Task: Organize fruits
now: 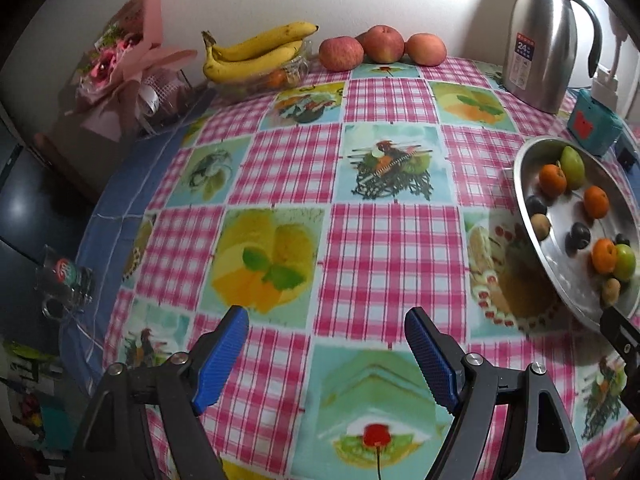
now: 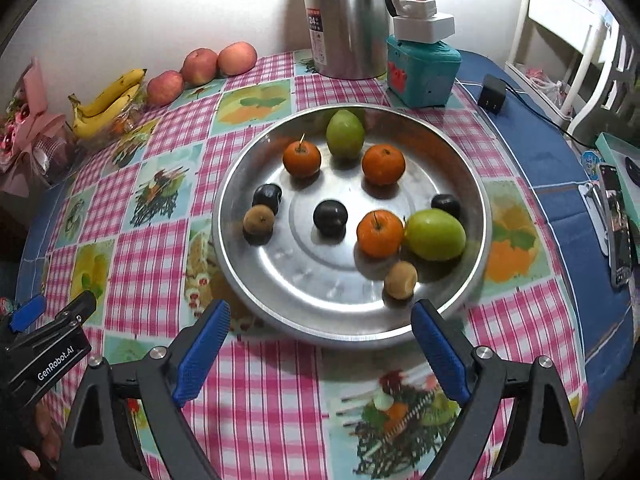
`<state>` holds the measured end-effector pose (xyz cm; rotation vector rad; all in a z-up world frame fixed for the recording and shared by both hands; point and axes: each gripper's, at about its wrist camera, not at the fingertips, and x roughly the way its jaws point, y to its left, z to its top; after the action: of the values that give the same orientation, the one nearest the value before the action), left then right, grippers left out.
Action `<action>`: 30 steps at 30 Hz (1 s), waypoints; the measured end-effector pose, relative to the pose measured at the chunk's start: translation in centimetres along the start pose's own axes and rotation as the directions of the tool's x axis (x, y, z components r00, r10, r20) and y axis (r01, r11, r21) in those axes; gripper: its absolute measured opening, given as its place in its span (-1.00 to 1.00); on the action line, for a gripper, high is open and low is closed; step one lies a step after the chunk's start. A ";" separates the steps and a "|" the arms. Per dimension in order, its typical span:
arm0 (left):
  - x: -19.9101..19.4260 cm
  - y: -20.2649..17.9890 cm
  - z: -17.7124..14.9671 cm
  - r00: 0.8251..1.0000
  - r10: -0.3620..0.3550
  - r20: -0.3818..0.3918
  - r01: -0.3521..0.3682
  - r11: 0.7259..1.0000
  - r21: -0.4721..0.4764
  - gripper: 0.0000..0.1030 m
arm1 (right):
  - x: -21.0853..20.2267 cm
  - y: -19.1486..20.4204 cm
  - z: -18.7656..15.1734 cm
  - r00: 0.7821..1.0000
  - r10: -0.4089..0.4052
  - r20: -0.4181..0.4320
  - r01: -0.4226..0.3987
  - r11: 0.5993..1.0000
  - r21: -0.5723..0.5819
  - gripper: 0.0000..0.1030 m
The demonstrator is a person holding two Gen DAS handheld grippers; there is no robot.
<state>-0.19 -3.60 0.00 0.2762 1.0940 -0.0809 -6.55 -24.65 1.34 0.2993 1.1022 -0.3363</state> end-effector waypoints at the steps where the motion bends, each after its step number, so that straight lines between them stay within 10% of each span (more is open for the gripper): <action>1: -0.1 0.0 -0.1 1.000 -0.004 0.000 0.004 1.000 -0.002 0.61 | -0.2 0.0 -0.2 1.000 0.001 0.002 -0.001 1.000 -0.002 0.79; 30: -1.5 0.6 -0.3 0.997 -0.071 0.027 0.072 0.997 -0.028 0.75 | -1.5 1.1 -0.9 1.000 -0.011 0.025 0.012 0.998 -0.055 0.79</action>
<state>-1.03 -3.02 1.33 0.2091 1.0785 -0.1317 -7.39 -23.12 2.38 0.2391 1.0872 -0.3187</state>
